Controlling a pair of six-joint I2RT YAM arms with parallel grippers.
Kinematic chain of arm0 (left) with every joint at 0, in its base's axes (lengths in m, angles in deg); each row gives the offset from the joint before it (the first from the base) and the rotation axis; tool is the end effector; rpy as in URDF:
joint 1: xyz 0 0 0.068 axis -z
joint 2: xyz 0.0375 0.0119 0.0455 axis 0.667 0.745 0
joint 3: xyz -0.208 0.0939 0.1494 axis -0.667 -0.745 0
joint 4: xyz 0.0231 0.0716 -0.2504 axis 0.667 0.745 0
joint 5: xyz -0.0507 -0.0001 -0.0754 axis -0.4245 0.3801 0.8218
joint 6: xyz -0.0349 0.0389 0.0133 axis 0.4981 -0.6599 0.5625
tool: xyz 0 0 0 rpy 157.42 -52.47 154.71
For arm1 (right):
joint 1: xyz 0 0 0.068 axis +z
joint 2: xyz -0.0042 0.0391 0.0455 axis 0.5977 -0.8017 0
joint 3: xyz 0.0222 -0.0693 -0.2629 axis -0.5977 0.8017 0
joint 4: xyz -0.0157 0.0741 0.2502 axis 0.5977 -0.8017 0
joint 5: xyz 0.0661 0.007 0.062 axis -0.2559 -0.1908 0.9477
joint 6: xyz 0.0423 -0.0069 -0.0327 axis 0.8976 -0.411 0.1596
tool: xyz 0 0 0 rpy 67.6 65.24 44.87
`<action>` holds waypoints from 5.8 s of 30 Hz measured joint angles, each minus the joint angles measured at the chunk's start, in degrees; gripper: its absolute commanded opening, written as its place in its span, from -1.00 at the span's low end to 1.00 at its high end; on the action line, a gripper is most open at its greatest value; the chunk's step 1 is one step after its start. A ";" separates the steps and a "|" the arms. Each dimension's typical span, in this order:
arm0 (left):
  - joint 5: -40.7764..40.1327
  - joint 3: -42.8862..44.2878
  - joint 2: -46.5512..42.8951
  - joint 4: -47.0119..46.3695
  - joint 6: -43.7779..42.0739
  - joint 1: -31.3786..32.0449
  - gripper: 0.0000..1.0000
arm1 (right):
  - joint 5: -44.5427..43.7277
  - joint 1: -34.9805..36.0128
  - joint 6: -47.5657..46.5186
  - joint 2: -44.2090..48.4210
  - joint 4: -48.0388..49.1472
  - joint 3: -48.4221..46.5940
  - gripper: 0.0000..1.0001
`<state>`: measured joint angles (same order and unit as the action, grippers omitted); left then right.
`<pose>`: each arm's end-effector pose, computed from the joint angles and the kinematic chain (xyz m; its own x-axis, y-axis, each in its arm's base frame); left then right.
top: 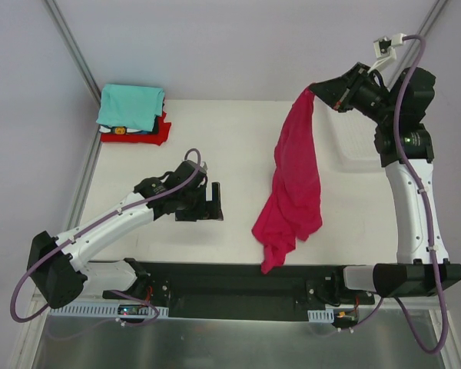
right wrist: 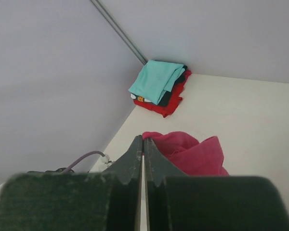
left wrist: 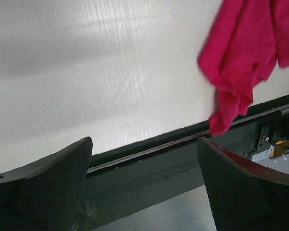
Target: Fold and stack the t-shirts
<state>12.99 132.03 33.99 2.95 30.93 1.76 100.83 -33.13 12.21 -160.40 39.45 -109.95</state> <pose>0.1761 -0.1709 0.2797 -0.8916 -0.0559 -0.4494 0.1768 0.8706 -0.4591 0.2652 0.0398 0.5173 -0.1014 0.2410 -0.9652 -0.6991 0.6730 0.2415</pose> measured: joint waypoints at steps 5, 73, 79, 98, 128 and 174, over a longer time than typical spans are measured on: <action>-0.28 0.00 -0.11 -0.04 0.59 1.44 0.78 | -0.79 0.00 -1.79 0.37 0.09 -0.02 -0.98; 8.31 21.22 43.06 -33.83 -9.62 4.28 0.33 | 7.45 -3.02 2.56 23.96 1.27 15.26 -0.99; 8.76 21.22 45.66 -34.34 -9.60 3.89 0.29 | 7.65 -3.02 3.30 24.20 1.25 15.15 -0.99; 10.84 21.22 48.70 -36.28 -7.13 3.91 -0.73 | 8.07 -3.02 4.50 25.40 1.68 13.84 -0.99; -0.63 35.32 24.50 -4.92 -13.77 -9.29 -1.00 | -5.81 -7.54 -6.23 16.02 -6.01 20.02 -0.99; 6.12 26.49 10.60 7.87 -19.08 -32.04 -1.00 | -17.14 -21.70 6.58 12.74 0.02 23.32 -0.99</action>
<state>19.11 158.52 44.59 10.82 11.85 -30.29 83.70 -54.83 18.79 -147.66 39.48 -86.63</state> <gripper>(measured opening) 0.007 0.015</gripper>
